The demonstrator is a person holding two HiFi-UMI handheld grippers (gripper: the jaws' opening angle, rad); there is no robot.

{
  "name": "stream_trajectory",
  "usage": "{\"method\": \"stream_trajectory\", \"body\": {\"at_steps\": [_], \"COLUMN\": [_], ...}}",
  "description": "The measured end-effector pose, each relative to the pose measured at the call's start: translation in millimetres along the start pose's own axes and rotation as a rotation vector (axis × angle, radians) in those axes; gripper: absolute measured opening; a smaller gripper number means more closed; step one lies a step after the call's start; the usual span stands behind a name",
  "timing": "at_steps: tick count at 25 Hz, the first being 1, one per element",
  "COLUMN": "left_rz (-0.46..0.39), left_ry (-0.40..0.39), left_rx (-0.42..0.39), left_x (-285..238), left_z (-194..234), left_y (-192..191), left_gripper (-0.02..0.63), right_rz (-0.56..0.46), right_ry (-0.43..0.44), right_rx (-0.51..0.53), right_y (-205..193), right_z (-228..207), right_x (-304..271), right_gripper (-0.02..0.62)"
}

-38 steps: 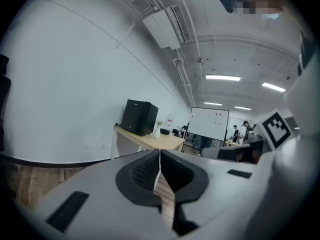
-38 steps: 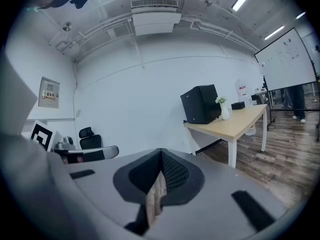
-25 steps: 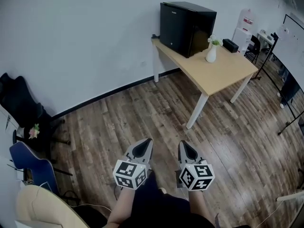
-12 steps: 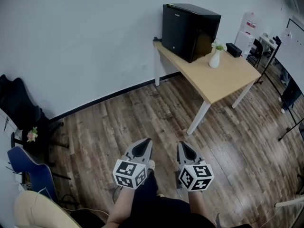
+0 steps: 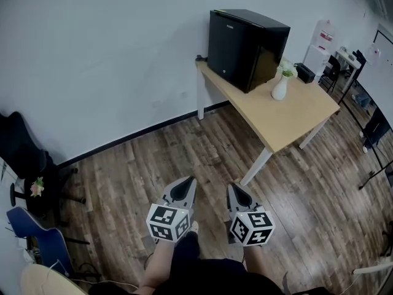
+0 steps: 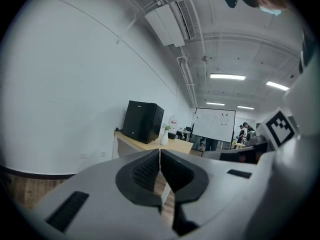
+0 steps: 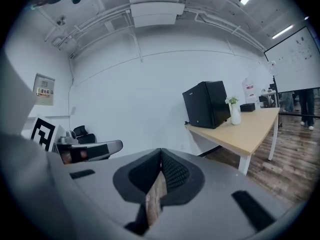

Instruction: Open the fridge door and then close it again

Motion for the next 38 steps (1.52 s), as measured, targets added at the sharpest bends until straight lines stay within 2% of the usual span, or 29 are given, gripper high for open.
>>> {"method": "stream_trajectory", "body": {"at_steps": [12, 21, 31, 38], "left_rz": [0.001, 0.01, 0.041, 0.041], "left_ry": [-0.005, -0.024, -0.03, -0.006], "left_rx": [0.0, 0.004, 0.016, 0.027], "left_x": [-81, -121, -130, -137], "left_z": [77, 132, 164, 180], "left_y": [21, 23, 18, 17], "left_gripper": [0.006, 0.006, 0.006, 0.006], "right_rz": [0.008, 0.003, 0.025, 0.035], "right_ry": [0.007, -0.042, -0.055, -0.027], "right_rx": [-0.001, -0.017, -0.026, -0.026], "right_y": [18, 13, 9, 11], "right_z": [-14, -25, -21, -18], "right_x": [-112, -171, -206, -230], "right_gripper": [-0.009, -0.009, -0.009, -0.009]}}
Point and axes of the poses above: the fingertips, and each gripper's own axes: x backward along the fingers, z to its left, y out of its top, the point moved 5 cm from there along x, backward along the fingers, and after that the axes turned 11 degrees about -z, right-handed, at the moved point
